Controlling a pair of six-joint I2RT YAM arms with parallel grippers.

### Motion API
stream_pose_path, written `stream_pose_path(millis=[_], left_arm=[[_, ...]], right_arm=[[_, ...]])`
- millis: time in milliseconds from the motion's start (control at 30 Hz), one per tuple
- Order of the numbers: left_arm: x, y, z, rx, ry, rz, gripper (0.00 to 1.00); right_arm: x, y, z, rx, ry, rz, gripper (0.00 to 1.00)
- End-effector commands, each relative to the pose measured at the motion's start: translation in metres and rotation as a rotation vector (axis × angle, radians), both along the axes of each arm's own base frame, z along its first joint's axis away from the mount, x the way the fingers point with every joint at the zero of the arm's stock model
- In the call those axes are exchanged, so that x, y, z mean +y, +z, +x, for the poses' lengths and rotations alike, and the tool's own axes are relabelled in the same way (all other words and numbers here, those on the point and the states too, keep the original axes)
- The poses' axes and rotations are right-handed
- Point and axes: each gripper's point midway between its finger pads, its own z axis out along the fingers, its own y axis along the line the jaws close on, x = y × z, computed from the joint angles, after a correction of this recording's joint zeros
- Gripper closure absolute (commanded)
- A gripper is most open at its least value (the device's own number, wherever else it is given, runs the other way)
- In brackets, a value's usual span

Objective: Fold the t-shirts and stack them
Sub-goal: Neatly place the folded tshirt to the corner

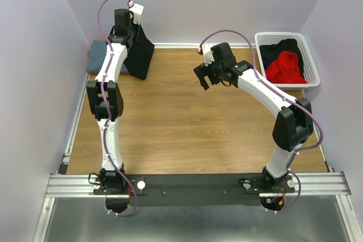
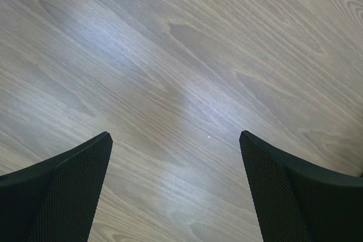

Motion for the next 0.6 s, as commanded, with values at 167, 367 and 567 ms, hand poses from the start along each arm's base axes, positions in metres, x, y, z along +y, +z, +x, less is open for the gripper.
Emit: stream_pose_path(millis=[167, 367, 567], left_arm=[[0.007, 0.073, 0.005, -0.159, -0.008, 0.057, 1.00], [0.006, 0.093, -0.001, -0.190, -0.019, 0.054, 1.00], [0.005, 0.112, -0.006, -0.219, -0.029, 0.058, 1.00]], right_arm=[[-0.006, 0.006, -0.004, -0.025, -0.007, -0.029, 0.00], [-0.005, 0.005, -0.002, -0.020, -0.010, -0.023, 0.00], [-0.004, 0.004, -0.002, -0.015, -0.010, -0.024, 0.00]])
